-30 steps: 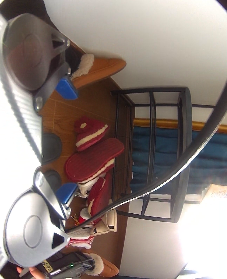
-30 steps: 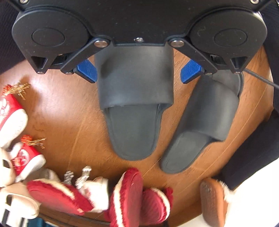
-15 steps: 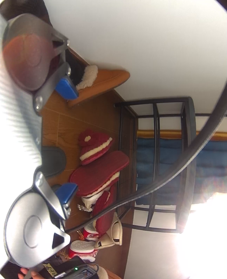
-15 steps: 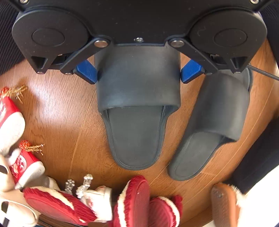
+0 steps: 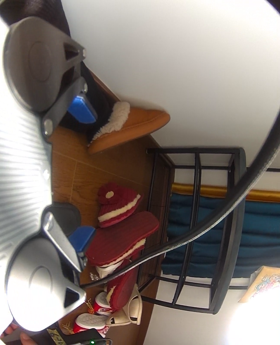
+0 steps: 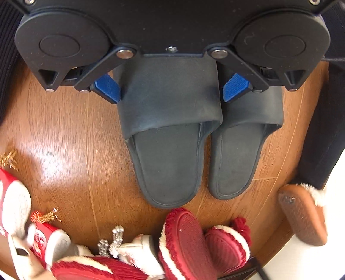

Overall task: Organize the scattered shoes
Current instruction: 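Push the black slipper against its pair with the right tool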

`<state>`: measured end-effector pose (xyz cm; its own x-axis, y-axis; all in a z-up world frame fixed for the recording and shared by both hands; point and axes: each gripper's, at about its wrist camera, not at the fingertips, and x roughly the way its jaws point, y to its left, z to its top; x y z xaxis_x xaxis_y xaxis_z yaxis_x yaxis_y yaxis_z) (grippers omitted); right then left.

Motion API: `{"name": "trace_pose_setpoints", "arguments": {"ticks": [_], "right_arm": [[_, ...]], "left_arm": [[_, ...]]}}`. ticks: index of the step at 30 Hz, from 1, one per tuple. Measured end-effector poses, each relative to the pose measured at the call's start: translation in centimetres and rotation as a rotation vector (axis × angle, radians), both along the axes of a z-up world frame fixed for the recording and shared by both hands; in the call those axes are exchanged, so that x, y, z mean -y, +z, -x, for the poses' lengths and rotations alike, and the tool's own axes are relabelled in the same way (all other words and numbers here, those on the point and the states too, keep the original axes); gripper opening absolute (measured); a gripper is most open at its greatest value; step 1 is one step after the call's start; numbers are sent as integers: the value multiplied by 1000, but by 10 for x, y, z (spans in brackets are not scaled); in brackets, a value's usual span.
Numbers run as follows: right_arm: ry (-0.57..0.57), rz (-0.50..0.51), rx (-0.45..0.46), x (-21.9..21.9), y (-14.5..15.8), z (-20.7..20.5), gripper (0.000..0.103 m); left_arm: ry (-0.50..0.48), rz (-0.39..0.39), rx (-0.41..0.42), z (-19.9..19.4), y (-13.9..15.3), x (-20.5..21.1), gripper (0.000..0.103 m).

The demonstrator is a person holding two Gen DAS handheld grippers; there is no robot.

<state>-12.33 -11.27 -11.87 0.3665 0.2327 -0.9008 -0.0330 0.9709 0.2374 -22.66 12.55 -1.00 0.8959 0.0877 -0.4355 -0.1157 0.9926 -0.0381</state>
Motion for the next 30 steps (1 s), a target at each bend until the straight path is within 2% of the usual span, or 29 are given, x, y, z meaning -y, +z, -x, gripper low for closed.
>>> {"name": "trace_pose_setpoints", "arguments": {"ticks": [17,20,24,28,30], "right_arm": [[-23,-46,-12,-21,-1,6,103],[-69,-85,33,-7,13,10,103],[-126,-113,143,10,42,19,103],[-129,-198,136,10,49,10,103],[-101,-235,132,4,49,4,98]], "left_arm": [[-4,14,4,-3,-1,-3,102],[-4,10,12,-2,-1,-5,102],[-5,8,19,-3,0,-7,102],[-13,3,25,-2,2,-6,102],[-14,-5,31,1,3,-6,102]]}}
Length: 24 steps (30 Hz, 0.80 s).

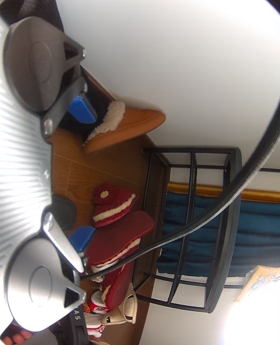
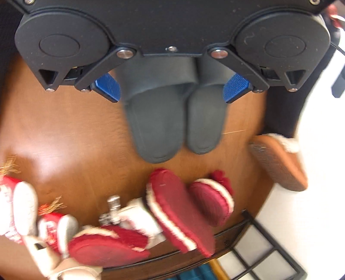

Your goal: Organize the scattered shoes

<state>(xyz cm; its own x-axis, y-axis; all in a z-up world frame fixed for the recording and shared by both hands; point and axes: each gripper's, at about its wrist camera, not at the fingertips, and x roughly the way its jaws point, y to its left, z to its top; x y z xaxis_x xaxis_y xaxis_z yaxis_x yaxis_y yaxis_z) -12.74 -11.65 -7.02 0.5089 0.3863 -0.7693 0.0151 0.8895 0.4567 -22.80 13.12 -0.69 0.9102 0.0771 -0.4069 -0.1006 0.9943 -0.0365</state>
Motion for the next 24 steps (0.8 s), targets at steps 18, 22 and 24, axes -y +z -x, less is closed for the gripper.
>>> {"name": "trace_pose_setpoints", "arguments": {"ticks": [18,22,24], "right_arm": [[19,-39,0,-31,-5,-6,102],[12,-23,33,-33,-3,-6,102],[4,-9,52,-32,-1,-7,103]], "left_arm": [[34,28,-30,0,-7,-16,102],[51,36,-33,-1,-9,-22,102],[58,35,-38,-2,-10,-24,102]]}}
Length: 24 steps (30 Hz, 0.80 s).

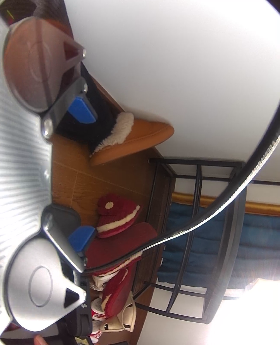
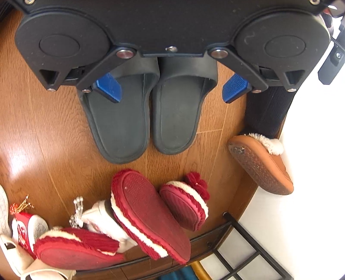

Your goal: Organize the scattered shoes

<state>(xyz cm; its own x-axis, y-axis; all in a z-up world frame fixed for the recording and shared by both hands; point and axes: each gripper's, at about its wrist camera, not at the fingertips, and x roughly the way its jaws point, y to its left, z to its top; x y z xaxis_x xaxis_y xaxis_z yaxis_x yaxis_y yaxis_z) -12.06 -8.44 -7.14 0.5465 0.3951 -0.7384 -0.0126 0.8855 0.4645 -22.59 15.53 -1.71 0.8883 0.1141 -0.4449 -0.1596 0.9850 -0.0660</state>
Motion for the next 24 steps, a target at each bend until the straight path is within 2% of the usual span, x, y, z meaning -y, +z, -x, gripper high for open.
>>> {"name": "trace_pose_setpoints", "arguments": {"ticks": [7,12,21,24], "right_arm": [[-13,98,130,7,15,5,103],[-15,-9,201,23,26,9,103],[-21,-33,280,42,51,19,103],[-24,-5,302,51,57,25,103]], "left_arm": [[-23,-6,-11,-8,-3,2,102],[-39,-14,-12,-14,-1,9,102],[-17,-71,7,-25,3,6,102],[4,-90,18,-31,6,3,102]]}}
